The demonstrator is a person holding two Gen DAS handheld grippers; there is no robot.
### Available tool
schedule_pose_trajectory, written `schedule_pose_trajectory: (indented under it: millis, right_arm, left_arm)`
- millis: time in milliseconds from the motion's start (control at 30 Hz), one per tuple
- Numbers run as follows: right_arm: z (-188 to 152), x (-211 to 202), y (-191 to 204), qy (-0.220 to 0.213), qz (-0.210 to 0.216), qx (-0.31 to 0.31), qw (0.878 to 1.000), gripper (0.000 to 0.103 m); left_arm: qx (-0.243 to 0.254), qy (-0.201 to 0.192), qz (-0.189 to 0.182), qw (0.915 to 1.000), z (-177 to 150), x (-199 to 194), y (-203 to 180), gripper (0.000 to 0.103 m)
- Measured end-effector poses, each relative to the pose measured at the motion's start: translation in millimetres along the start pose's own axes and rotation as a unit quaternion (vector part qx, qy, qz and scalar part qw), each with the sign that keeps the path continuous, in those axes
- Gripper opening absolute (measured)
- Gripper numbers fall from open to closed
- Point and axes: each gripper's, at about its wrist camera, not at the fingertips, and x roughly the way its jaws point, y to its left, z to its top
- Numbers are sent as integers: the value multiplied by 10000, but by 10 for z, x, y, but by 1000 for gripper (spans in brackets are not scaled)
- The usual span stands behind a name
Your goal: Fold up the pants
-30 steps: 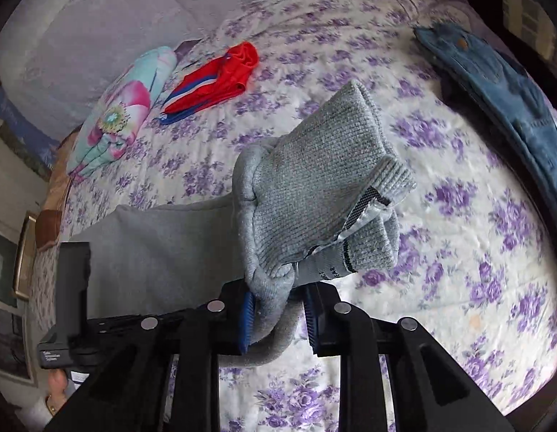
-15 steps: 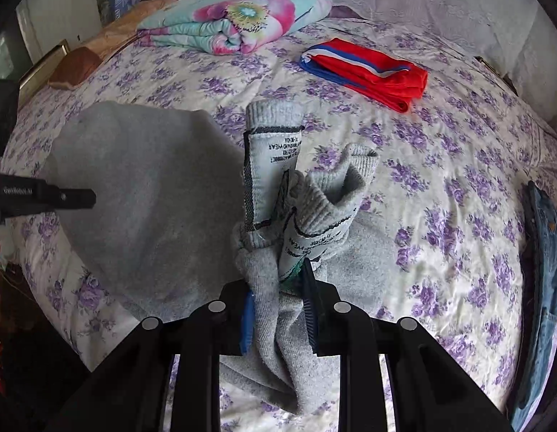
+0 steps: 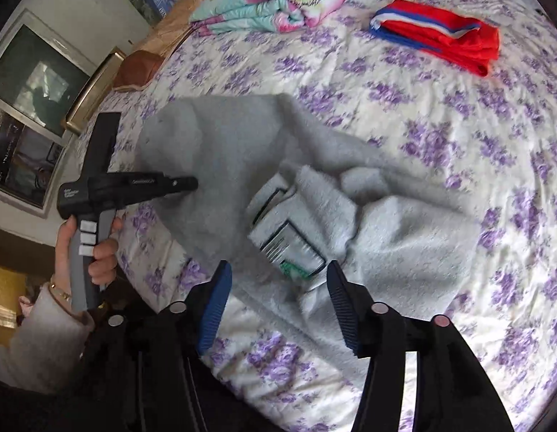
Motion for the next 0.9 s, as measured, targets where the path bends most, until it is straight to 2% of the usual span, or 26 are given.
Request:
schedule_pose_trajectory:
  millis: [33, 100, 167, 200, 233, 333, 367, 400, 433, 467, 500, 533, 600, 700, 800, 900]
  right_arm:
    - [43, 58, -49, 38, -6, 76, 10000, 11]
    - [93, 287, -168, 180, 167, 380, 9990, 10]
    - [88, 680, -275, 586, -146, 459, 9971, 7]
    - [47, 866, -335, 783, -160, 528, 9954, 6]
    - [32, 888, -361, 629, -35, 662, 9958, 6]
    - [74, 807, -352, 754, -74, 808, 9939, 9]
    - [76, 734, -355, 760, 23, 891, 9931, 11]
    - [66, 652, -360, 731, 138, 970, 9925, 13]
    - [47, 559, -362, 656, 255, 1012, 9924, 13]
    - [23, 449, -360, 525, 353, 1003, 9929, 13]
    - [-12, 321, -360, 368, 377, 983, 9938, 15]
    - [-63, 190, -367, 221, 359, 971, 9944, 23]
    - [-122, 38, -413, 48, 319, 1019, 9943, 31]
    - [-279, -105, -538, 29, 417, 1292, 9907, 31]
    - [-432, -195, -632, 39, 315, 1512, 9880, 31]
    - [-547, -264, -717, -5, 169, 1703, 9852, 31]
  left_arm:
    - [-9, 3, -4, 10000, -4, 17, 7, 1]
    - [-5, 4, 1, 10000, -12, 23, -8, 1]
    - [-2, 27, -11, 10000, -10, 12, -13, 1]
    - [-19, 45, -25, 10000, -9, -16, -9, 1]
    - [-63, 28, -29, 10000, -12, -80, -8, 1]
    - [-123, -521, -34, 9986, -61, -535, 35, 2]
    - [-209, -695, -107, 9973, -88, -702, 88, 10]
    - [-336, -848, -150, 9957, -117, -864, 166, 34]
    - [-505, -1006, -104, 9936, -140, -997, 253, 50]
    - [-692, -1163, -8, 9908, -161, -1108, 350, 70]
    - [-849, -1248, 49, 9885, -175, -1179, 455, 73]
    - [-1008, -1233, 40, 9872, -174, -1201, 572, 73]
    - [-1460, -1074, -95, 9834, -158, -1133, 814, 73]
    - [-2039, -823, -723, 9728, -142, -887, 1080, 73]
    - [-2379, -572, -1063, 9638, -77, -550, 1191, 73]
    - [-2433, -509, -1232, 9607, 71, -310, 1164, 73]
